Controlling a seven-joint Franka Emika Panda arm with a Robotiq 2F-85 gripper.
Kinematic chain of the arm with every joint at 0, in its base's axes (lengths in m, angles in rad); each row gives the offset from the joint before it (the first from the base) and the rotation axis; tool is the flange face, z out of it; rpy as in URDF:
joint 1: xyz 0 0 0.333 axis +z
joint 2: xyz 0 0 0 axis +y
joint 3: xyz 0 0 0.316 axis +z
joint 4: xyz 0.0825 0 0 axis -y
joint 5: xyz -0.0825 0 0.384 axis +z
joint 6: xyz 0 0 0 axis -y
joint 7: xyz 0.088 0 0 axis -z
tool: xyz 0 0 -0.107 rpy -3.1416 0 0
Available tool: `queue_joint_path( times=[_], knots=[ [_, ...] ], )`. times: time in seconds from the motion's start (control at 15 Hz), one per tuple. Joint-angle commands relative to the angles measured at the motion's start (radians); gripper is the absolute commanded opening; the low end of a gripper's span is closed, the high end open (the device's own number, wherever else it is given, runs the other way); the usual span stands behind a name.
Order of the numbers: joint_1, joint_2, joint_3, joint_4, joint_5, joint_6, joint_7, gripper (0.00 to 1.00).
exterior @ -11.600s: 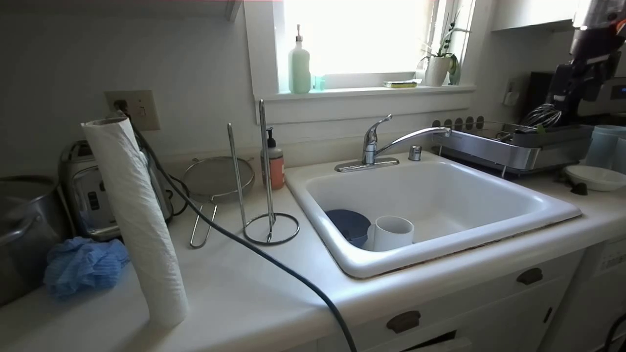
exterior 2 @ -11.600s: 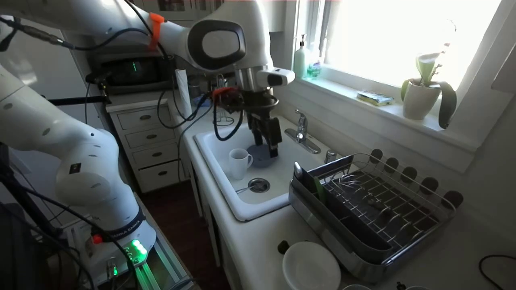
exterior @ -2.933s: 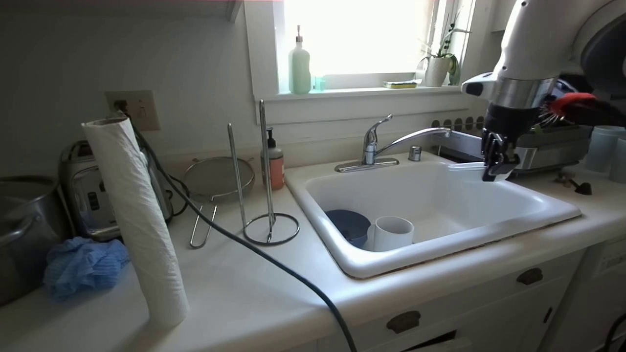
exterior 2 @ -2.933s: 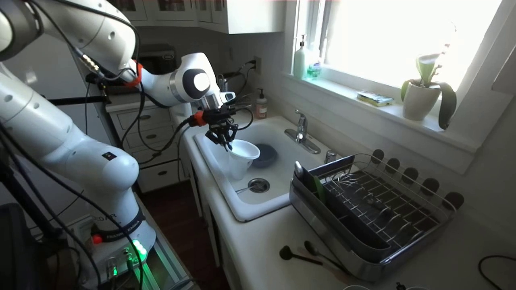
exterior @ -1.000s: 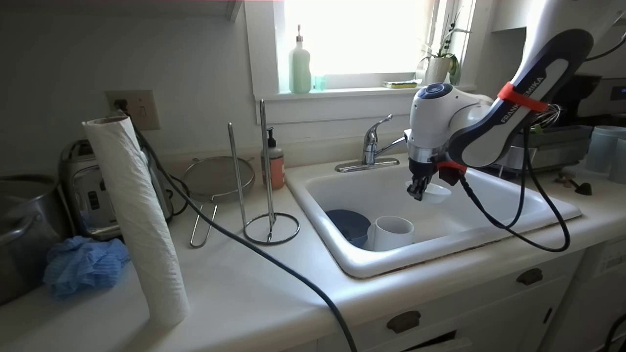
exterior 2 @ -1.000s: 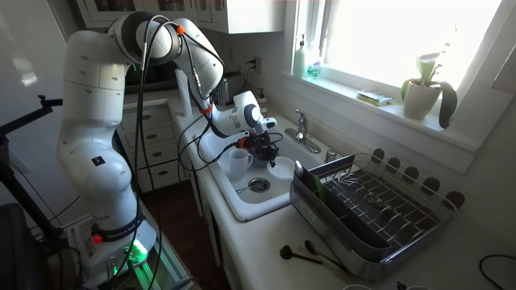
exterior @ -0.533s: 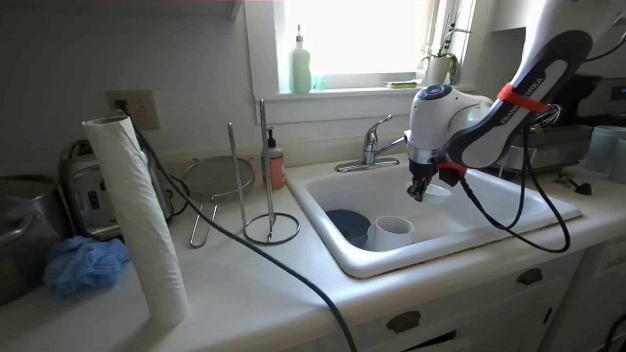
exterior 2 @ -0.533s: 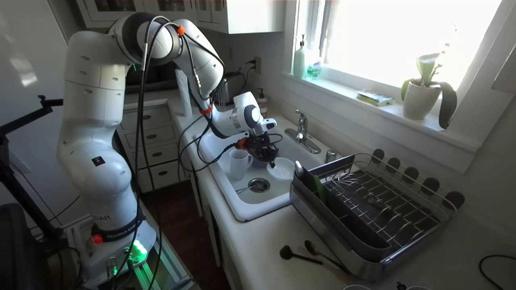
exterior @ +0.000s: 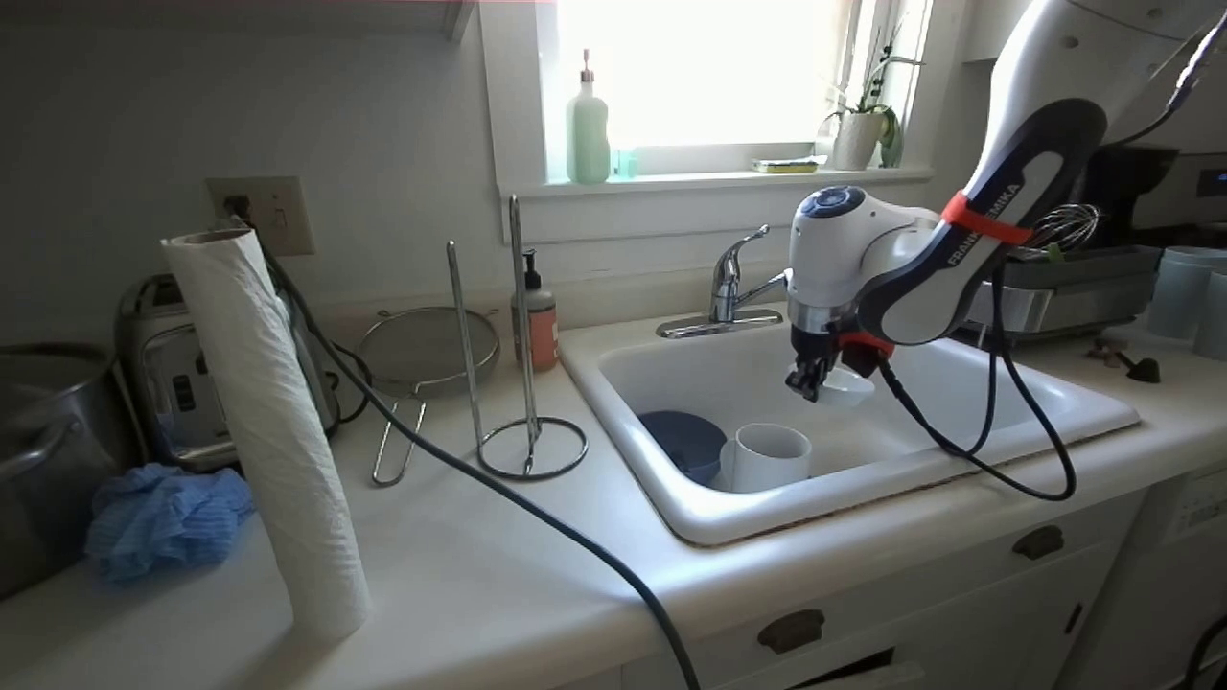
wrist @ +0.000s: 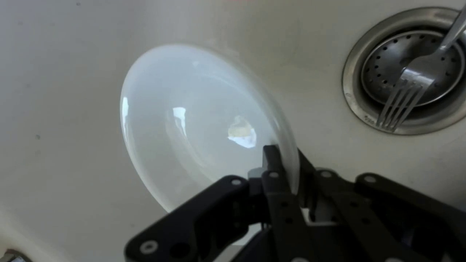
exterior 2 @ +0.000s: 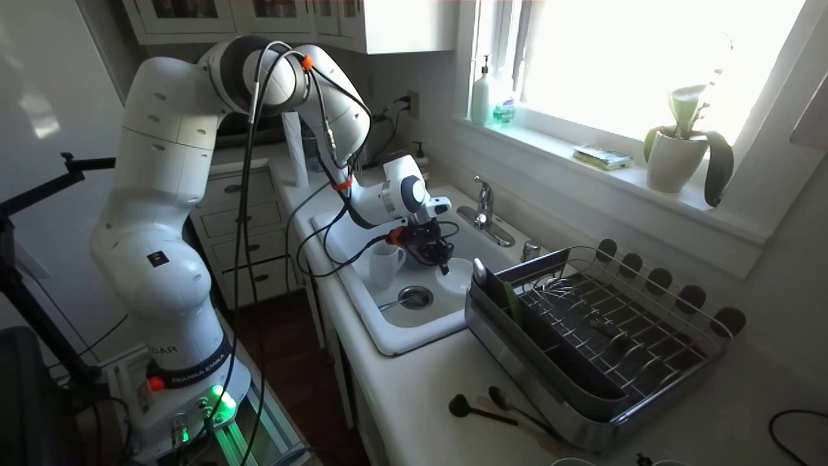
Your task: Pick up the white stacked bowls from the kitchen counter and put them in the sink
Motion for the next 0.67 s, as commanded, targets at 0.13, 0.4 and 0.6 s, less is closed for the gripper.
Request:
queue_joint_path(
  times=[0.13, 0.4, 0.6],
  knots=[
    [-0.018, 0.121, -0.023, 0.125, 0.096, 0.012, -0.012, 0.03],
    [-0.010, 0.201, -0.036, 0.191, 0.160, -0.002, -0.038, 0.03],
    [-0.002, 0.255, -0.051, 0.236, 0.209, -0.011, -0.047, 0.03]
  ],
)
